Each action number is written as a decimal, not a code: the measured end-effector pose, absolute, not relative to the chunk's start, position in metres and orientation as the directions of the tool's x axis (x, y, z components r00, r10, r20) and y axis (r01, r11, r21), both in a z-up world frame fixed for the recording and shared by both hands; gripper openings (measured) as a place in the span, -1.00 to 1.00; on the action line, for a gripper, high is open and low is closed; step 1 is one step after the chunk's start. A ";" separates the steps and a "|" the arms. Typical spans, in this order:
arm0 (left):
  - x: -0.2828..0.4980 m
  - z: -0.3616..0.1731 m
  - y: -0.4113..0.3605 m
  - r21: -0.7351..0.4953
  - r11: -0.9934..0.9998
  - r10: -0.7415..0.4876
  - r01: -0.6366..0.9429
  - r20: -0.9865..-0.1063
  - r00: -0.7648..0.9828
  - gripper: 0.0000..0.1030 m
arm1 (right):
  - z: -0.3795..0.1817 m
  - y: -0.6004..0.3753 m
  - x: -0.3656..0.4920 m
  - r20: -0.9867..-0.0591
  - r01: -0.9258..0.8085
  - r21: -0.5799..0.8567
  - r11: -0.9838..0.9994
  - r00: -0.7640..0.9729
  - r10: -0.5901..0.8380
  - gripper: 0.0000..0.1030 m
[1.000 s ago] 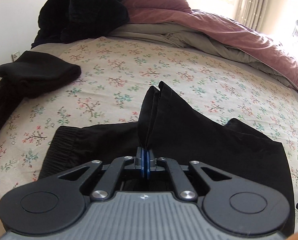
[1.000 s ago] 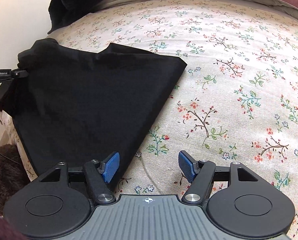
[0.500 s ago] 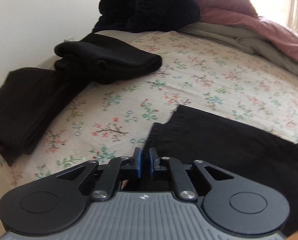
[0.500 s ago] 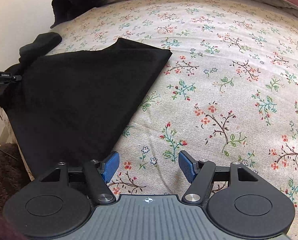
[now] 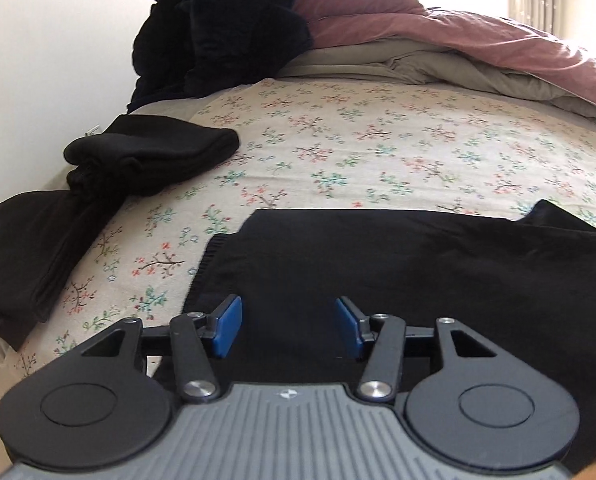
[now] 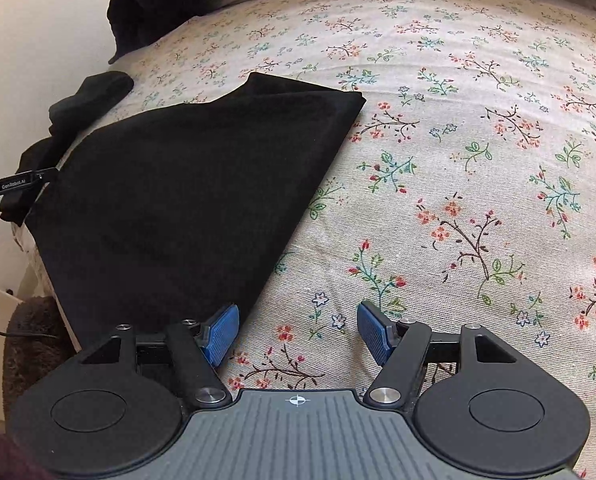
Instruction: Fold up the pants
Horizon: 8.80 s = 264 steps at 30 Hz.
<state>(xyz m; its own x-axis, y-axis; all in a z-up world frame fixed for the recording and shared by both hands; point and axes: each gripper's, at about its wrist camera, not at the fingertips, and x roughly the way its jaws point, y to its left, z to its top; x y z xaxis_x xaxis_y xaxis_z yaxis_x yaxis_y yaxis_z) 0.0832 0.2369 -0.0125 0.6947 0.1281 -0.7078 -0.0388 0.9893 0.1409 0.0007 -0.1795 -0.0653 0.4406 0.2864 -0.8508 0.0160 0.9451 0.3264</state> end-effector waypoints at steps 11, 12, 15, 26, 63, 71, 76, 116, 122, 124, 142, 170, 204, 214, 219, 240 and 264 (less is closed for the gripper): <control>0.024 -0.030 0.127 -0.047 0.917 -0.297 0.397 -0.744 0.598 0.53 | -0.068 -0.161 -0.007 -0.840 0.005 0.402 0.916 0.399 0.367 0.28; 0.018 -0.033 0.119 -0.059 0.901 -0.327 0.429 -0.744 0.583 0.53 | -0.069 -0.161 -0.009 -0.835 0.010 0.417 0.909 0.398 0.379 0.26; 0.007 -0.042 0.098 -0.080 0.855 -0.398 0.512 -0.734 0.551 0.53 | -0.074 -0.159 -0.013 -0.821 0.028 0.466 0.885 0.386 0.420 0.10; -0.029 -0.051 0.062 -0.156 0.702 -0.580 0.695 -0.692 0.430 0.52 | -0.096 -0.162 -0.028 -0.745 0.143 0.639 0.756 0.361 0.561 -0.63; -0.040 -0.059 0.021 0.022 0.853 -0.345 0.521 -0.725 0.596 -0.53 | -0.123 -0.221 0.112 -0.621 0.263 0.719 0.643 0.659 0.424 -0.53; -0.036 -0.055 0.010 -0.050 0.869 -0.359 0.492 -0.748 0.559 -0.55 | -0.128 -0.240 0.115 -0.612 0.271 0.709 0.651 0.696 0.377 -0.96; -0.039 -0.046 -0.014 -0.127 0.831 -0.444 0.542 -0.738 0.508 -0.56 | -0.116 -0.271 0.094 -0.630 0.295 0.685 0.666 0.698 0.340 -0.97; -0.072 -0.049 0.017 -0.410 0.849 -0.529 0.334 -0.648 0.548 -0.59 | -0.014 -0.202 0.116 -0.666 0.221 0.603 0.767 0.668 0.332 -0.96; -0.060 -0.074 0.050 -0.394 0.889 -0.457 0.234 -0.721 0.521 -0.57 | -0.049 -0.154 0.146 -0.710 0.222 0.576 0.787 0.612 0.348 -0.89; -0.052 -0.079 0.055 -0.372 0.895 -0.445 0.244 -0.749 0.491 -0.50 | -0.060 -0.145 0.151 -0.726 0.234 0.558 0.796 0.602 0.332 -0.80; 0.034 -0.085 0.049 -0.362 0.877 -0.474 0.316 -0.757 0.450 0.24 | -0.024 -0.152 0.079 -0.784 0.119 0.384 0.916 0.566 0.255 0.26; 0.087 -0.055 0.096 -0.173 0.944 -0.306 0.281 -0.780 0.546 -0.07 | -0.046 -0.169 0.004 -0.785 0.156 0.387 0.909 0.573 0.236 0.34; 0.166 -0.112 0.000 -0.726 0.646 -0.726 0.236 -0.490 0.483 -0.44 | -0.072 -0.304 0.079 -0.654 0.327 0.555 0.765 0.740 0.158 -0.78; 0.180 -0.091 -0.066 -0.385 0.862 -0.506 0.330 -0.629 0.590 0.19 | -0.063 -0.332 0.096 -0.723 0.400 0.356 0.844 0.691 -0.022 -0.58; 0.144 -0.066 -0.067 -0.158 0.902 -0.411 0.401 -0.596 0.690 0.41 | -0.056 -0.307 0.072 -0.702 0.334 0.343 0.878 0.712 0.004 -0.20; 0.016 -0.085 -0.070 -0.074 0.904 -0.327 0.421 -0.755 0.568 0.72 | -0.058 -0.185 -0.043 -0.786 0.276 0.017 0.961 0.598 -0.157 0.03; -0.045 -0.011 -0.100 0.076 0.971 -0.094 0.225 -0.747 0.658 1.00 | 0.023 -0.175 -0.119 -0.697 0.450 -0.031 0.892 0.630 -0.342 0.96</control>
<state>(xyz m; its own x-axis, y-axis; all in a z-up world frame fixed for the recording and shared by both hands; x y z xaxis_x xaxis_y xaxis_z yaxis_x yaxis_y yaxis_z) -0.0448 -0.0999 -0.0115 0.6577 -0.0940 -0.7474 0.2251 0.9714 0.0759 -0.1186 -0.1746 0.0232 0.6297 -0.3420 -0.6975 0.4502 0.8924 -0.0310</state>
